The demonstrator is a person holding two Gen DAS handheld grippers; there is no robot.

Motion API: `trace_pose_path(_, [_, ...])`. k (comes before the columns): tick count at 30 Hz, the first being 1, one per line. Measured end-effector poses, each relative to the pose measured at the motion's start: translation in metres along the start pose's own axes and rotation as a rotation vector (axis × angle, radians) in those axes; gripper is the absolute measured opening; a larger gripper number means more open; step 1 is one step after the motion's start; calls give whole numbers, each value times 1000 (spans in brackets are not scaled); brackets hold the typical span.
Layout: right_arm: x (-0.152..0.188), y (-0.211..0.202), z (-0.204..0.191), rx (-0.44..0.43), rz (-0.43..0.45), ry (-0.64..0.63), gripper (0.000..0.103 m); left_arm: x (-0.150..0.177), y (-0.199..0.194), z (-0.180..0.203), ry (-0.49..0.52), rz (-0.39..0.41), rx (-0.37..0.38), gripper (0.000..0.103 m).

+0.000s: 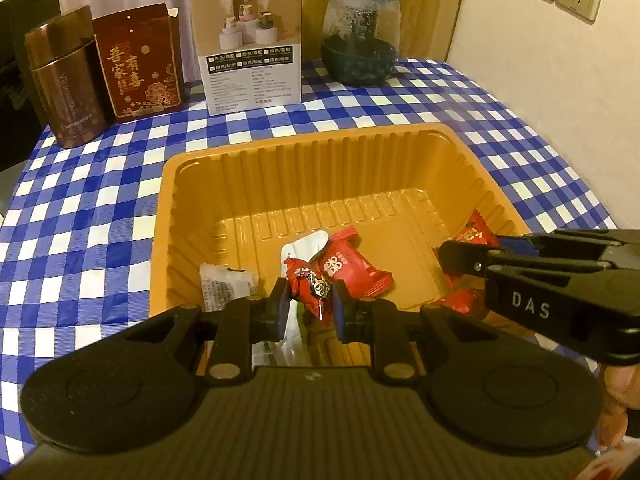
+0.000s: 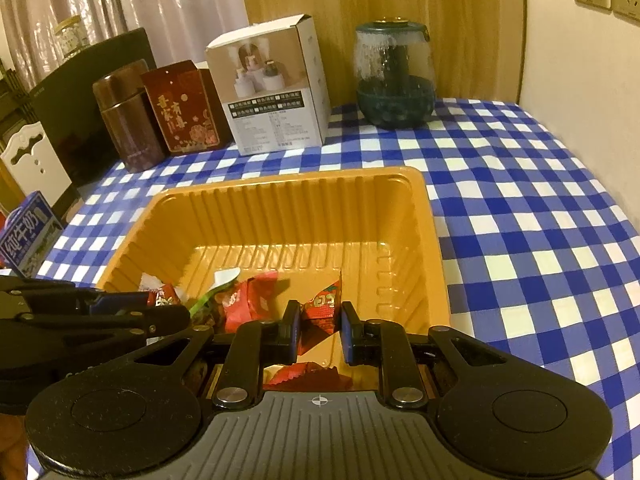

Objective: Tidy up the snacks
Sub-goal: 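Lower the red wrapper into the tray with the left tool while the right tool lowers its wrapper, then open the left tool to release the red wrapper while the right tool releases its wrapper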

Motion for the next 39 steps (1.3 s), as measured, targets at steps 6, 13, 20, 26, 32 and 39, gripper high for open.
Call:
trace_pose_path(6, [0, 1, -1, -3, -6, 1, 21, 0, 3, -1, -2, 2, -12, 32])
trace_pose_path(13, [0, 2, -2, -6, -14, 0, 21, -1, -1, -7, -8, 14, -33, 33])
trace_pose_path(20, [2, 7, -9, -5, -32, -16, 21, 1, -4, -12, -18, 19, -39, 33])
trace_pose_path(26, [4, 10, -17, -7, -37, -26, 21, 3, -7, -18, -28, 22, -47, 33])
trace_pose_path(32, [4, 12, -25, -9, -37, -37, 21, 6, -10, -24, -33, 23, -50, 33])
trace_pose_path(39, [3, 10, -32, -25, 4, -47, 57, 9, -11, -33, -46, 24, -59, 33])
Point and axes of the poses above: each gripper's, at about its wrist camera, not at the fingertips, and y roughly the way its jaws point, z to its right, x to its underside, the point moved 3 cm from there along y, roughly the way its jaws point, and after that the axes turned 7 degrees about y, right-handed, at the moved point
